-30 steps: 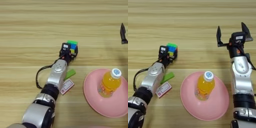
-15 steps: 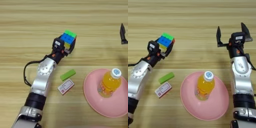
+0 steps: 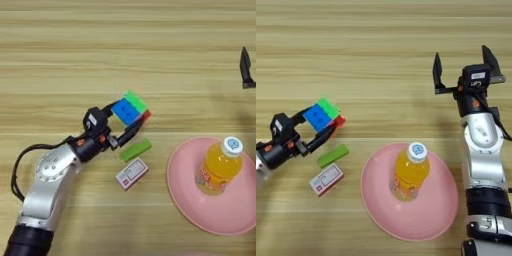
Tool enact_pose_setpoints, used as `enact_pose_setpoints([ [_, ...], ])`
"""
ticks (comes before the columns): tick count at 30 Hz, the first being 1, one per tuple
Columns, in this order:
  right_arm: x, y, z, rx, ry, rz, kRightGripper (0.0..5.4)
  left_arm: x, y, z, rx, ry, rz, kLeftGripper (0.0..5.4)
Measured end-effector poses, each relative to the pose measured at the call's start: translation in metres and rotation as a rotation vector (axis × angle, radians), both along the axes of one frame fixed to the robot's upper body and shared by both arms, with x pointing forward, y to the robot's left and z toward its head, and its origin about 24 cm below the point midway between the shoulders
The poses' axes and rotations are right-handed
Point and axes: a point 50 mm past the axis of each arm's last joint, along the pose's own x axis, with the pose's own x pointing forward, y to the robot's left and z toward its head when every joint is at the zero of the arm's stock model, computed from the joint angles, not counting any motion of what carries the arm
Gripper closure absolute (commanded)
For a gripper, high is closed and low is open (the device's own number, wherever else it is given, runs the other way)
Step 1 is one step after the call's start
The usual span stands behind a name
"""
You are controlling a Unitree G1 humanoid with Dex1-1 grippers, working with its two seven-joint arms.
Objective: Move the objects on the table
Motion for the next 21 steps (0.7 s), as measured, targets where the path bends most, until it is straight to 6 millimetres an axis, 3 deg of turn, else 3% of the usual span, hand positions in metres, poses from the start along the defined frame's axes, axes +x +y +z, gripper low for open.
enact_pose_setpoints([
  [6, 0.000, -0.001, -0.001, 0.000, 0.004, -0.002, 0.00, -0.018, -0.004, -0.001, 0.006, 0.003, -0.168, 2.11],
  [11, 0.002, -0.001, -0.002, 0.002, 0.011, -0.003, 0.00, -0.019, -0.012, -0.021, 0.089, 0.060, -0.285, 2.11],
  [21, 0.002, -0.003, -0.002, -0.003, 0.014, -0.006, 0.00, -0.036, -0.017, -0.032, 0.206, 0.090, -0.555, 2.11],
])
